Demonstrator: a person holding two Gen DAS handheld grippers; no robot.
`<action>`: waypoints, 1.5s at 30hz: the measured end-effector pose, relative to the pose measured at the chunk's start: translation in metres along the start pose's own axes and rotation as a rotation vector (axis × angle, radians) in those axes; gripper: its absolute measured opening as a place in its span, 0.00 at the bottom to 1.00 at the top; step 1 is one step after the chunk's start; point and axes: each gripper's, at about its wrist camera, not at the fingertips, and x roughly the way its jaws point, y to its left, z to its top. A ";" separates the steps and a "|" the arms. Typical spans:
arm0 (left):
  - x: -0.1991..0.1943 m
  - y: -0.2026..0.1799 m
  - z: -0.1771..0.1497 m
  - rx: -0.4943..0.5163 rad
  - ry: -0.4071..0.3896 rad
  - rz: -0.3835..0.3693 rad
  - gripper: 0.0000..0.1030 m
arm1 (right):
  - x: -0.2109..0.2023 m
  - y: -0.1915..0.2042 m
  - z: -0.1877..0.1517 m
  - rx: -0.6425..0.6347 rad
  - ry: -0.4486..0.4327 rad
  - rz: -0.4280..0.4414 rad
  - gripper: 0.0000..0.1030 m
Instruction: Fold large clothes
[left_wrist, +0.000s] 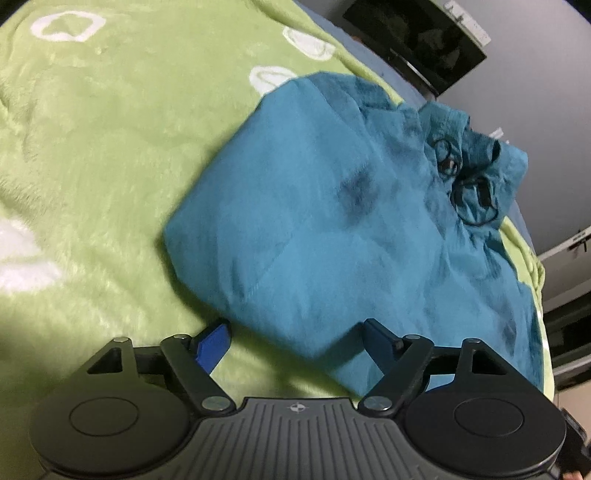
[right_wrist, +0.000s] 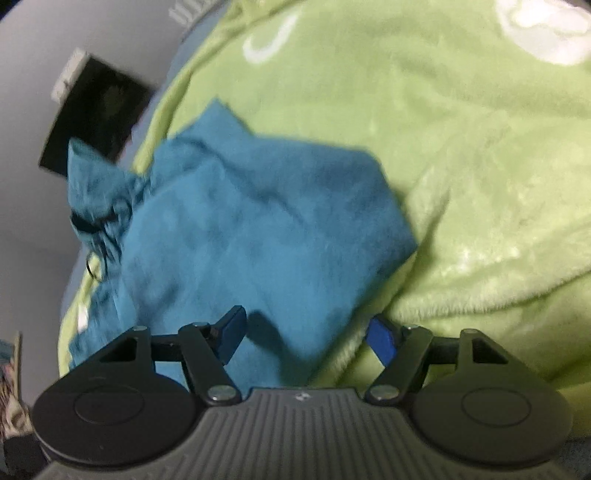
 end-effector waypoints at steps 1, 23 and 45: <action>0.002 0.001 0.001 -0.008 -0.010 -0.004 0.78 | -0.004 0.000 -0.001 0.000 -0.021 0.010 0.66; 0.021 0.017 0.014 -0.077 -0.047 -0.053 0.69 | 0.023 -0.002 0.010 -0.022 0.005 0.017 0.64; -0.072 -0.023 -0.020 0.047 -0.121 -0.051 0.06 | -0.038 0.005 0.009 -0.101 -0.204 0.105 0.10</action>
